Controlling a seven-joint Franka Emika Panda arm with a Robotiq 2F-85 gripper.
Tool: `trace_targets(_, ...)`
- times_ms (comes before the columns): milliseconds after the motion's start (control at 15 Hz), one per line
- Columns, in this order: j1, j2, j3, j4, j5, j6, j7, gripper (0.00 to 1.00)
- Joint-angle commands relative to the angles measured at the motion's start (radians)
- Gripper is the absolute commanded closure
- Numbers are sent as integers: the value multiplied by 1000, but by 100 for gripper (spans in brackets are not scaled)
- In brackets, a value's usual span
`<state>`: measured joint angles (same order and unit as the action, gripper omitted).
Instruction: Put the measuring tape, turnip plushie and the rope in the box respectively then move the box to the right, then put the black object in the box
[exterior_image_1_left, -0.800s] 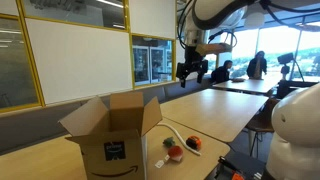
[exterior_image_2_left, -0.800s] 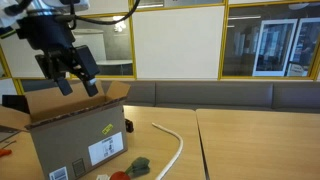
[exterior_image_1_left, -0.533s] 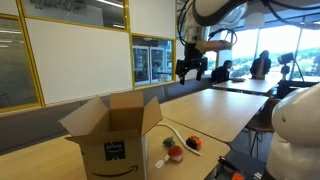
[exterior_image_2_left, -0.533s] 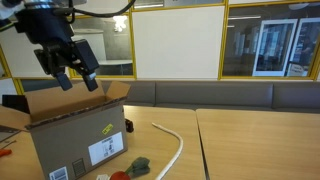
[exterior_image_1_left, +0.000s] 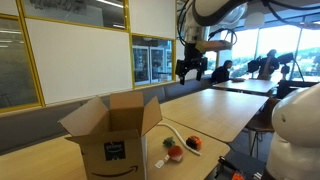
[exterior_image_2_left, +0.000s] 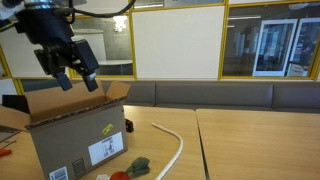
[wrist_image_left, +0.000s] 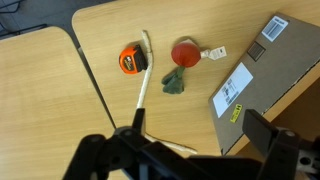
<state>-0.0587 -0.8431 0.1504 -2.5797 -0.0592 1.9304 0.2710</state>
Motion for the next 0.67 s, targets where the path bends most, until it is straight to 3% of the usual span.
trace_targets(0, 1, 3, -2, -9, -14, 18, 12, 0)
trace_targets(600, -61, 106, -36, -96, -31, 169, 46, 0)
